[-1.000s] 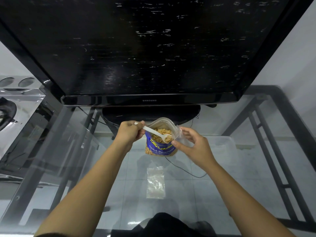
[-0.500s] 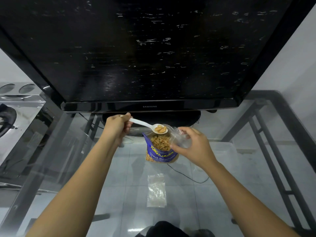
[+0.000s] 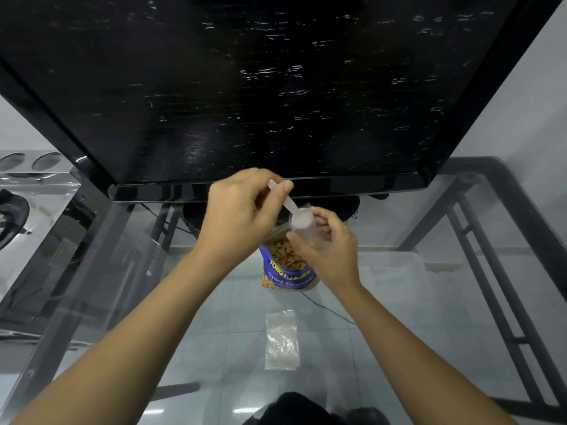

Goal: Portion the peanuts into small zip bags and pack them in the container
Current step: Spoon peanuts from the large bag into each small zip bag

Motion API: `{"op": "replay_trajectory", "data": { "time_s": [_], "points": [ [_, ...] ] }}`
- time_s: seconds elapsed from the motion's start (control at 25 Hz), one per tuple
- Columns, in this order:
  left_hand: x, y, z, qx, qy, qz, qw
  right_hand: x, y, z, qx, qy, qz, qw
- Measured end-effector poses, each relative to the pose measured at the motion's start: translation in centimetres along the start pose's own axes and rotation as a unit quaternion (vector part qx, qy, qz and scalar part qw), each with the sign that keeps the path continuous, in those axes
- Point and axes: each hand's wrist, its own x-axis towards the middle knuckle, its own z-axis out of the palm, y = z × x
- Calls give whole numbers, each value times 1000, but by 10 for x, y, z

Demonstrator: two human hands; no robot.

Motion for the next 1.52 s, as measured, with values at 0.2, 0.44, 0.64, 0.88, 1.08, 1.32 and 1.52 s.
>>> {"op": "replay_trajectory", "data": {
  "time_s": [0.2, 0.44, 0.64, 0.88, 1.08, 1.32, 1.52],
  "points": [
    [13, -43, -1, -164, 113, -257, 946, -2, 2, -8, 34, 16, 44, 998],
    [-34, -68, 53, -61, -192, -152, 968, -14, 25, -29, 28, -38, 95, 994],
    [-34, -76, 75, -96, -154, -376, 909, -17, 36, -30, 8, -78, 124, 989],
    [-43, -77, 78, -210, -126, -493, 835, -19, 38, -33, 33, -86, 138, 986],
    [-42, -83, 75, -270, -85, -562, 777, -23, 34, -35, 31, -72, 130, 988],
    [-39, -104, 67, -295, -45, -593, 748, -12, 21, -42, -87, -55, 74, 992],
    [-28, -117, 52, -296, -17, -581, 758, -4, 17, -39, -221, -99, 1, 970]
  ]
}}
